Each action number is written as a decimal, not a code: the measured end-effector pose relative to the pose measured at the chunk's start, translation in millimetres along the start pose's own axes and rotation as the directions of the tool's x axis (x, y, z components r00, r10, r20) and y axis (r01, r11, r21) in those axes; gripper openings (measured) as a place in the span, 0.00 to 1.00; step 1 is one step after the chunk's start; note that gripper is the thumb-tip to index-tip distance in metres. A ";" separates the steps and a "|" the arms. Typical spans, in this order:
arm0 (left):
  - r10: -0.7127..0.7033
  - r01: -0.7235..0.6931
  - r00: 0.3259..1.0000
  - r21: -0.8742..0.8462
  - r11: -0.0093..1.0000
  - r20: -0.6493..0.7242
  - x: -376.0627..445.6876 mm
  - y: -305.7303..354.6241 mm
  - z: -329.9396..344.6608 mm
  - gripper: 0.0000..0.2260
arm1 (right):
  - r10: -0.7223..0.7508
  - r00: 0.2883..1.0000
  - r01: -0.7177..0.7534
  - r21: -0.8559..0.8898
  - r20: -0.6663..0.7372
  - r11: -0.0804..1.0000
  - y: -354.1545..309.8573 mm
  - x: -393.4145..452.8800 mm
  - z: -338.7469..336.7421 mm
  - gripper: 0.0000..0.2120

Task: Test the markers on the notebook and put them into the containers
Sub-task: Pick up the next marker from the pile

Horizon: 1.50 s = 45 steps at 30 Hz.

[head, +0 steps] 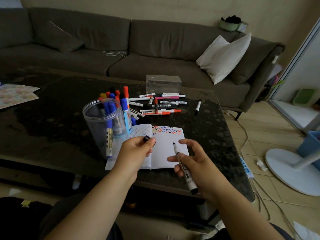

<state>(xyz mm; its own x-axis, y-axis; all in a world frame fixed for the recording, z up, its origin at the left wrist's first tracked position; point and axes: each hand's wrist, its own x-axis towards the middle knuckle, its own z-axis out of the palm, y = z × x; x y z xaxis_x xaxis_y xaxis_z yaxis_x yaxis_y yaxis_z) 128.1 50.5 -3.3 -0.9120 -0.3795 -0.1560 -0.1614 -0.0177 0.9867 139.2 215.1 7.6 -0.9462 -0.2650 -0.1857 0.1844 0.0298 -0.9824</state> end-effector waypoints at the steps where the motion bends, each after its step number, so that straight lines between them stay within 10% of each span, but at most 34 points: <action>1: 0.007 -0.007 1.000 0.030 1.000 0.006 2.0 -3.5 0.2 0.07 | 0.007 1.000 -0.007 0.070 0.005 0.998 -1.9 3.6 -1.3 0.08; 7: 0.093 -0.112 0.993 0.324 0.939 0.075 23.3 -17.5 -3.3 0.04 | 0.098 0.994 -0.110 0.425 0.050 0.898 1.8 34.1 -6.2 0.10; 14: 0.188 -0.254 0.967 0.555 0.792 0.174 57.4 -30.1 3.5 0.10 | -0.003 0.995 -0.005 -0.082 -0.101 0.997 21.4 85.6 -0.6 0.17; 21: 0.237 -0.374 0.925 0.616 0.694 0.296 78.2 -47.9 9.9 0.08 | -0.155 0.959 0.071 -0.329 -0.236 0.942 31.8 148.5 10.1 0.04; 45: 0.373 -0.505 0.861 0.675 0.538 0.347 94.2 -81.1 28.6 0.06 | -0.301 0.930 0.203 -0.385 -0.213 0.900 65.4 198.8 11.0 0.12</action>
<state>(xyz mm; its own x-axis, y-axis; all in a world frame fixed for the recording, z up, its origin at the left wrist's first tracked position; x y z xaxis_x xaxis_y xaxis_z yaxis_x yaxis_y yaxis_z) 44.5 42.6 -99.3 -0.9759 -0.0118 0.2178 0.1195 0.8062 0.5794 -33.9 153.8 -93.2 -0.9917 -0.0502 0.1186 -0.1287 0.3436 -0.9302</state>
